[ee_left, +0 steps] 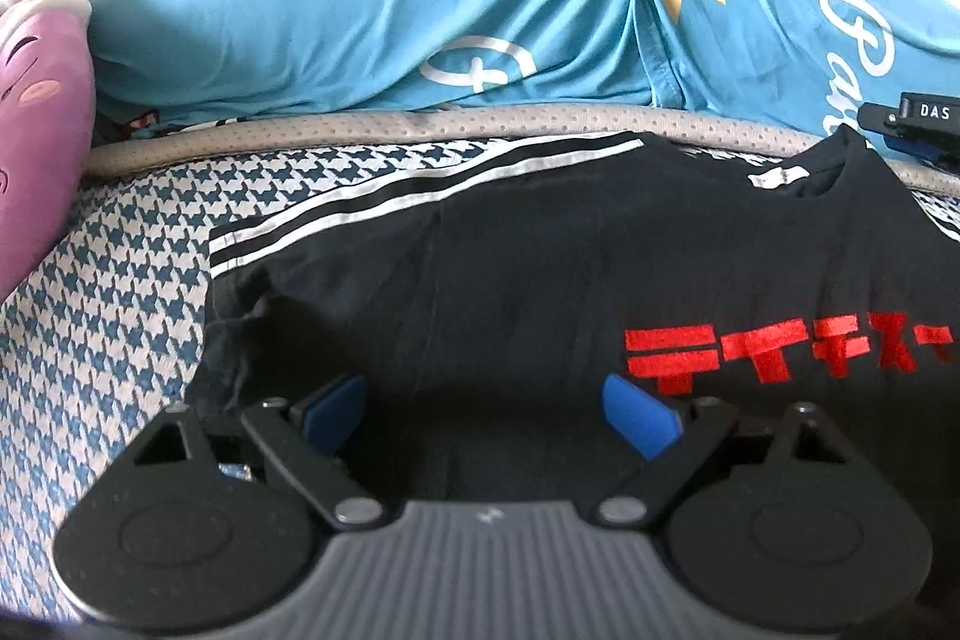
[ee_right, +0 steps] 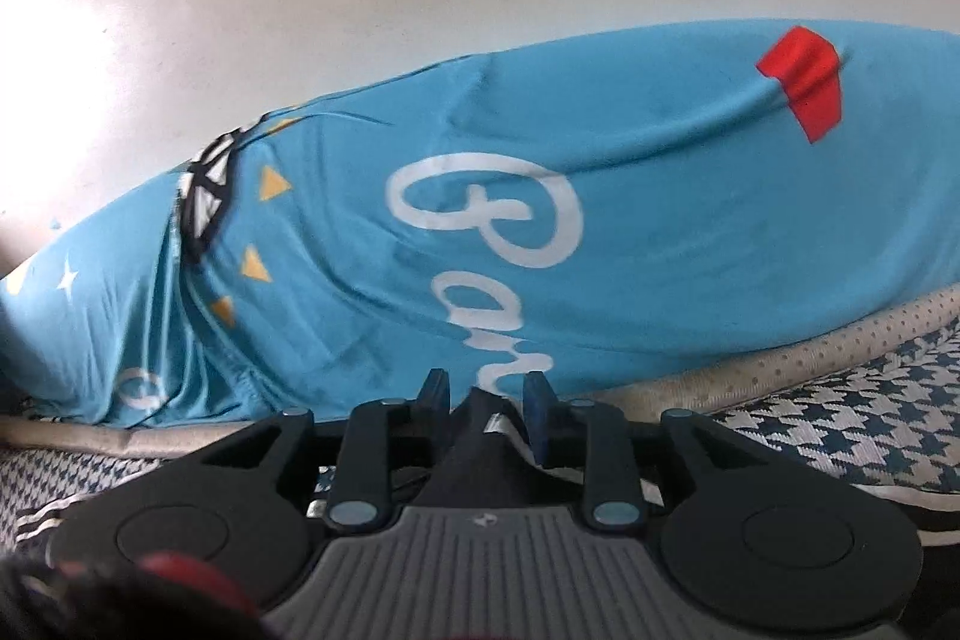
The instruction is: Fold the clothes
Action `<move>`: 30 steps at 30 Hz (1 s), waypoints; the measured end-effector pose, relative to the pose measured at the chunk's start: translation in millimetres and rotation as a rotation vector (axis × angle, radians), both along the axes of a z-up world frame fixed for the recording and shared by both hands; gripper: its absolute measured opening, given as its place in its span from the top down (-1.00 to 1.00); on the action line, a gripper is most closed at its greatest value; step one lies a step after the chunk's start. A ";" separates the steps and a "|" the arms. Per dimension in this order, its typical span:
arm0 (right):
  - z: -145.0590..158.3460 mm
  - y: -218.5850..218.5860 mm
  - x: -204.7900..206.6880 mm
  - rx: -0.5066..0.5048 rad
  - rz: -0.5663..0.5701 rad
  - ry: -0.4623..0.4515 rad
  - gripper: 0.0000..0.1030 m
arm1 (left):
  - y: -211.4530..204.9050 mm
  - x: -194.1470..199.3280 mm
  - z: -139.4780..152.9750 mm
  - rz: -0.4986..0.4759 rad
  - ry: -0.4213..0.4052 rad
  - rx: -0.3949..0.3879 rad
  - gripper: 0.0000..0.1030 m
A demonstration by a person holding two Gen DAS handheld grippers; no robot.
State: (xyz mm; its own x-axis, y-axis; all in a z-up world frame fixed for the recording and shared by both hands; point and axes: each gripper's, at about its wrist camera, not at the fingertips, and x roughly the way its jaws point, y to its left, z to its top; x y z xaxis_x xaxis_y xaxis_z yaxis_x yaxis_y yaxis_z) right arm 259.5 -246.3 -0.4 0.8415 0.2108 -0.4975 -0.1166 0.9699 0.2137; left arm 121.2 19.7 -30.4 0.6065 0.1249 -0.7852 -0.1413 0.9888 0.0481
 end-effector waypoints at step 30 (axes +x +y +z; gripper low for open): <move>-34.5 -134.2 -129.4 -0.182 -0.259 0.091 -0.02 | -55.3 -9.9 3.6 -0.059 -0.065 -0.015 -0.90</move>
